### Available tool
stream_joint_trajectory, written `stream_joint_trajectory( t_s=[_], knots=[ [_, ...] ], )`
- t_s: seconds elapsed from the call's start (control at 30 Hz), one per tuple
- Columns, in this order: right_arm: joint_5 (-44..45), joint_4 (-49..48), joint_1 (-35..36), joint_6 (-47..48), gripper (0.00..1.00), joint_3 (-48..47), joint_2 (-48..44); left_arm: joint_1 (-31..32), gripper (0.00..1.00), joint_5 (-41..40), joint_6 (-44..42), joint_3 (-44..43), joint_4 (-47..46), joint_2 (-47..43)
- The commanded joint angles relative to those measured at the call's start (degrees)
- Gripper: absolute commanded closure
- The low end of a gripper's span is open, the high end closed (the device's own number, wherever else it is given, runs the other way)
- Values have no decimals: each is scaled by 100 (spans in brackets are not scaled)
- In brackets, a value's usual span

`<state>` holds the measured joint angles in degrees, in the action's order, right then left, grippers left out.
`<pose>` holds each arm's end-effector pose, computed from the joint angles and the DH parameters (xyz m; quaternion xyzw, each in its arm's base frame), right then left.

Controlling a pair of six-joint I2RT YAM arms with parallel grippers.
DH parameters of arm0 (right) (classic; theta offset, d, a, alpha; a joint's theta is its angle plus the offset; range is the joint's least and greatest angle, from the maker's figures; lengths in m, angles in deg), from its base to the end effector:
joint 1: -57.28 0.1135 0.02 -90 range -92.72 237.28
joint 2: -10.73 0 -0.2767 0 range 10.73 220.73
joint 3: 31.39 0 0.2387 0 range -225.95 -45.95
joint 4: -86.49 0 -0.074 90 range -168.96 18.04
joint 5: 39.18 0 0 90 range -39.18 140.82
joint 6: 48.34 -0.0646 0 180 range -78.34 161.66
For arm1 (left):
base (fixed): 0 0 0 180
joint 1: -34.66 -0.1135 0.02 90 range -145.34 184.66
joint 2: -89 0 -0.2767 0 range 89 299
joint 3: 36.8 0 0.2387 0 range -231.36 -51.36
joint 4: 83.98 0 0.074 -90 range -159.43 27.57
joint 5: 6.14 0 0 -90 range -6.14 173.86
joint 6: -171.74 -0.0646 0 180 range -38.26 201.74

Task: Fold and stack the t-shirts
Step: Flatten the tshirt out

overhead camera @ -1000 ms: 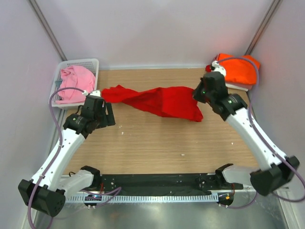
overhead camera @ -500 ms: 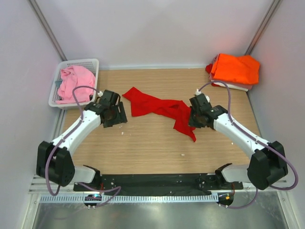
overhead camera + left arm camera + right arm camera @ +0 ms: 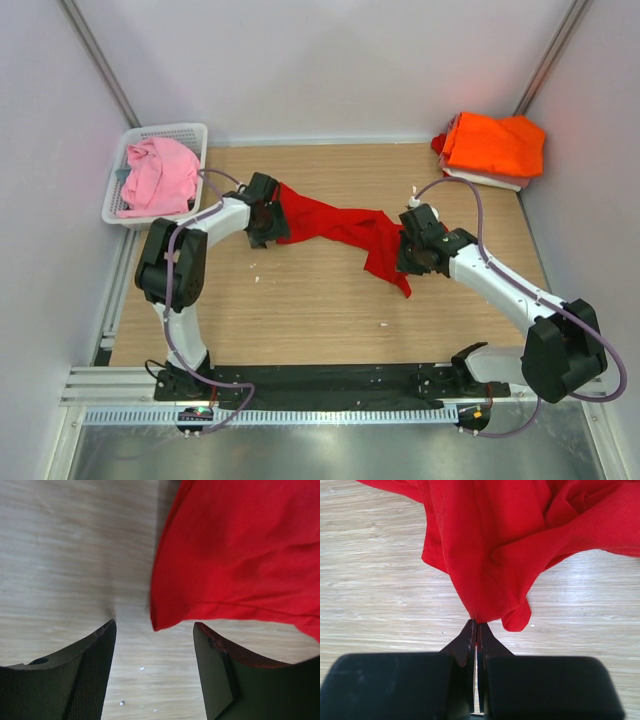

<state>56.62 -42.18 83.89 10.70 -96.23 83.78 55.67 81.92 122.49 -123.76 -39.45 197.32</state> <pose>0.2226 0.1042 0.2249 0.0499 0.9624 0.0835 0.2534 0.3610 -0.1363 0.1628 -0.1711 0.9627 -0.0930 0.1877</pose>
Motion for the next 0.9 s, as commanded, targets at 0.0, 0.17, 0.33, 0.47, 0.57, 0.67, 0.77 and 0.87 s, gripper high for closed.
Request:
stream_joint_trajectory(
  t_s=[0.0, 0.17, 0.33, 0.47, 0.57, 0.67, 0.77, 0.87],
  knots=[
    [-18, -144, -7, 152, 99, -122, -72, 17, 36, 97, 178, -283, -308, 146],
    [-18, -179, 2, 213, 99, -166, 59, 17, 48, 114, 170, -353, -335, 340],
    [70, -179, -15, 222, 99, -140, 60, 17, 82, 367, 82, -319, -396, 322],
    [88, -127, -33, 204, 99, -122, 24, 25, 100, 492, -6, -82, -519, 33],
    [97, 74, -42, 231, 99, -419, -116, 25, 100, 405, -58, 85, -397, -607],
    [219, 443, -42, 266, 99, -928, -388, 25, 100, 299, -146, 25, 51, -1504],
    [333, 847, -42, 283, 99, -1525, -827, 25, 100, 72, -278, -194, 613, -2532],
    [308, 1164, -42, 257, 99, -2106, -1424, 34, 100, 18, -436, -536, 1141, -3639]
  ],
)
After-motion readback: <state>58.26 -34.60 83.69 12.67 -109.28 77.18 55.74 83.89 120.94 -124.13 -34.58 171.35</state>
